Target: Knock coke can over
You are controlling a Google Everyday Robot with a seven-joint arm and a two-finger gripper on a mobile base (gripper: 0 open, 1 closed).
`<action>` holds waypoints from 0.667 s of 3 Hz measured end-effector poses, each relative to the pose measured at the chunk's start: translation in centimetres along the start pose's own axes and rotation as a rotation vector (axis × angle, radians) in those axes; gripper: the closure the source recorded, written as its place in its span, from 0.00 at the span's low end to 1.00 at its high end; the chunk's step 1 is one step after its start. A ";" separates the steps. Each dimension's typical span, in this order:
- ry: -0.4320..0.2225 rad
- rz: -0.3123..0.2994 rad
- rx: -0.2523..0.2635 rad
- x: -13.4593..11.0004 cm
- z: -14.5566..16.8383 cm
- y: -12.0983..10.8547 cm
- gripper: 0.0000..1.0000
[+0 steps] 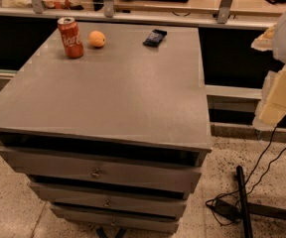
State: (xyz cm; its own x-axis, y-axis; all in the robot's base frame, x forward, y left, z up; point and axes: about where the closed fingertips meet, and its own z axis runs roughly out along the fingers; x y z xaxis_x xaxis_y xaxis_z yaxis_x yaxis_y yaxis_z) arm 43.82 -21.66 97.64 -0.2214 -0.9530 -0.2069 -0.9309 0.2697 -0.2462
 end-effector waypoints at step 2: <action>-0.057 0.049 -0.014 -0.8 0.1 -0.1 0.00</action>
Offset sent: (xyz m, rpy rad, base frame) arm 0.0166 0.0337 0.0032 0.3627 0.0483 -0.1491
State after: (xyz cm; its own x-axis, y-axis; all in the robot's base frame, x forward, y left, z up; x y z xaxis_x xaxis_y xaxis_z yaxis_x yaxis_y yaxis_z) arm 44.09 -20.94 97.69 -0.2500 -0.9292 -0.2721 -0.9235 0.3133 -0.2214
